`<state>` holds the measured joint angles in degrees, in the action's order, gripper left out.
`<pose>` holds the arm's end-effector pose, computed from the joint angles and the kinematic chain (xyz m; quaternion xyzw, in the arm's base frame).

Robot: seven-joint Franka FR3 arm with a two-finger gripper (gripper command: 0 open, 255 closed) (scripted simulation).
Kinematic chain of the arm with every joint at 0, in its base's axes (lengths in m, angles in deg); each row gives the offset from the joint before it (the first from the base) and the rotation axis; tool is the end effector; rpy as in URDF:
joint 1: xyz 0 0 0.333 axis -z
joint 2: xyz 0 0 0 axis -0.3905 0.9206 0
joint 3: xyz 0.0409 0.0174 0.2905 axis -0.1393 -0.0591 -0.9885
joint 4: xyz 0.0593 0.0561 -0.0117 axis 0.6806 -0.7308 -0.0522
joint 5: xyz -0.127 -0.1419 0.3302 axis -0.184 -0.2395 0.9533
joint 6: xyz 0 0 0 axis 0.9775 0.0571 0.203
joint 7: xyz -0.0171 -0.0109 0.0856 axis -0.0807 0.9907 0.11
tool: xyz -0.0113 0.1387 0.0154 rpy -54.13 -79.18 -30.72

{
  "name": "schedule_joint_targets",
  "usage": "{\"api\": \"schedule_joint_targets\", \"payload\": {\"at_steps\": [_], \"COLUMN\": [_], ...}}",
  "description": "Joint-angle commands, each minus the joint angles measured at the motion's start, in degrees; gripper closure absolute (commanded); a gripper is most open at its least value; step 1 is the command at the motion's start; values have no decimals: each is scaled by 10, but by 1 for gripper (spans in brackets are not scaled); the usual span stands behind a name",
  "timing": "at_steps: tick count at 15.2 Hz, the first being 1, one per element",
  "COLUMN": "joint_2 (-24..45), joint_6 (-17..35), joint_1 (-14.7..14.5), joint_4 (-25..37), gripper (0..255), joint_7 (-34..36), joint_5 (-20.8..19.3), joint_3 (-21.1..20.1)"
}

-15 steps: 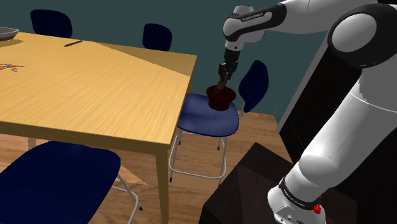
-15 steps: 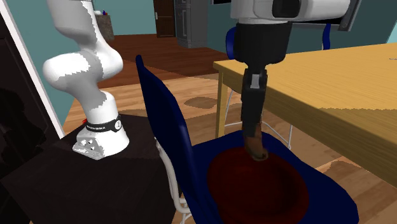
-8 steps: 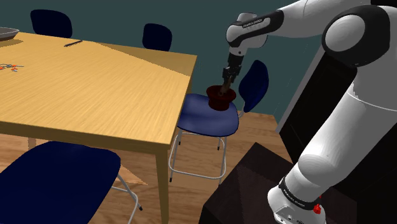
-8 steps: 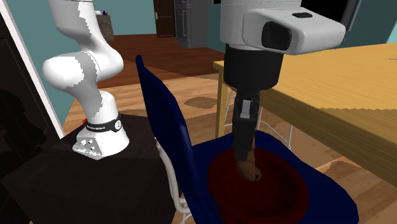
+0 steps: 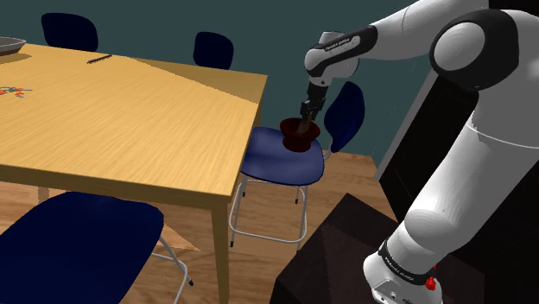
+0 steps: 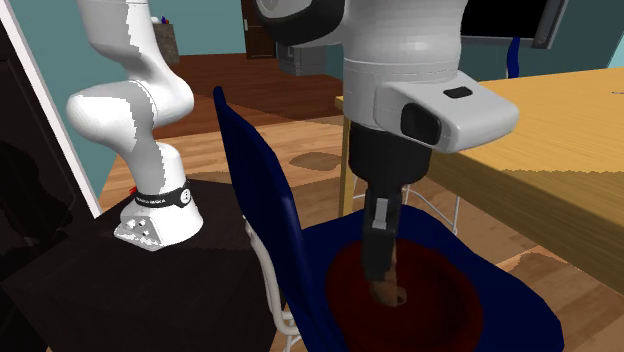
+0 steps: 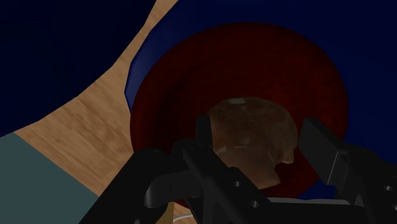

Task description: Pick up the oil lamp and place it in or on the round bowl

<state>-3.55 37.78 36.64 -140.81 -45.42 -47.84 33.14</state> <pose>0.5042 -0.2450 0.3630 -0.9991 0.0344 -0.0155 0.0177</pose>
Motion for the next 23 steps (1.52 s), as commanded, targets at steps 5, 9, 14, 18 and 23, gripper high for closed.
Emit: {"api": "schedule_joint_targets", "payload": {"at_steps": [5, 9, 14, 18, 23], "joint_2": [6, 7, 6, -18, -18], "joint_6": [5, 5, 5, -63, -63], "joint_1": [-1, -1, -1, -1, -1], "joint_4": [-3, -3, -3, 41, 41], "gripper": [255, 0, 0, 0, 0], "joint_7": [0, 0, 0, 6, 6], "joint_5": [1, 1, 1, -7, -7], "joint_3": [-1, -1, -1, 1, 1]}}
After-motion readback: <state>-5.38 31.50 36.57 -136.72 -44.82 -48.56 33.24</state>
